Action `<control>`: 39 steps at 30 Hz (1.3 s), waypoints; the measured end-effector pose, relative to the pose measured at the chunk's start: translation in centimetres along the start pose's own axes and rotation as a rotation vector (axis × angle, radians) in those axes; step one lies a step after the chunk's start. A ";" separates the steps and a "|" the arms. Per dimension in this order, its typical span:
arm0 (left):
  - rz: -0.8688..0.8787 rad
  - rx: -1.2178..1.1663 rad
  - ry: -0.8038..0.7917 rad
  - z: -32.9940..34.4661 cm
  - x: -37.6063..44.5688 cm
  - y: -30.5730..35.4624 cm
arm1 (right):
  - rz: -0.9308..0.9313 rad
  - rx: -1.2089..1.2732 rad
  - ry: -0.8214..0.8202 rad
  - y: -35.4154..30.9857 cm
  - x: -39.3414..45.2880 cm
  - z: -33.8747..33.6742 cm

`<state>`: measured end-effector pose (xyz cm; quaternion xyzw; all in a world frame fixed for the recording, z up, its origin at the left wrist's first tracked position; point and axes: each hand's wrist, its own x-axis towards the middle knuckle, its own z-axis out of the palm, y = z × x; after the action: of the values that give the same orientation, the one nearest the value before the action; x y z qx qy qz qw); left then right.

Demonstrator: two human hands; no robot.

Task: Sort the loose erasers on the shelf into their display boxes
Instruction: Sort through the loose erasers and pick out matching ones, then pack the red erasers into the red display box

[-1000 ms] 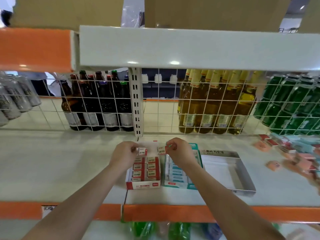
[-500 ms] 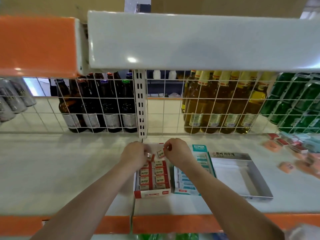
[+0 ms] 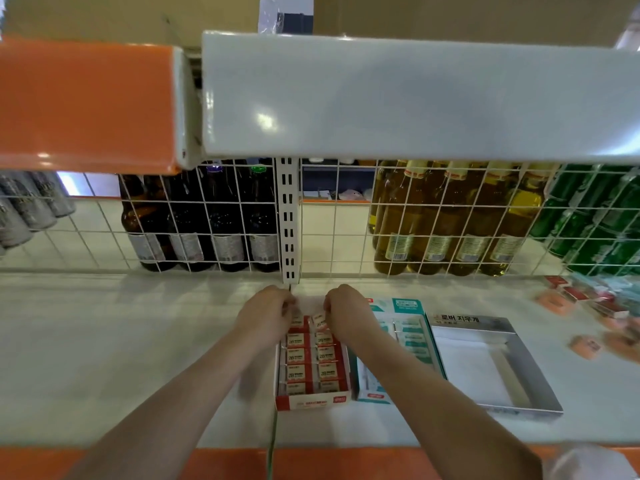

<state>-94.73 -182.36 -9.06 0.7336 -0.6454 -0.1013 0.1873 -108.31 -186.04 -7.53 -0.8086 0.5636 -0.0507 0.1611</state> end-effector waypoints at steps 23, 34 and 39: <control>0.192 0.209 -0.314 1.8 0.9 1.6 | 0.070 0.158 -0.027 3.3 -0.2 0.0; 0.156 0.014 -0.130 1.2 1.1 3.5 | 0.080 0.141 0.095 8.0 -2.0 -3.2; 0.268 0.002 -0.065 1.5 1.4 7.4 | 0.149 0.079 0.149 12.7 -3.6 -4.7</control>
<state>-101.81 -184.67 -7.33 0.6373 -0.7433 -0.0984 0.1777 -122.20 -187.61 -6.80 -0.7515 0.6301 -0.1209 0.1539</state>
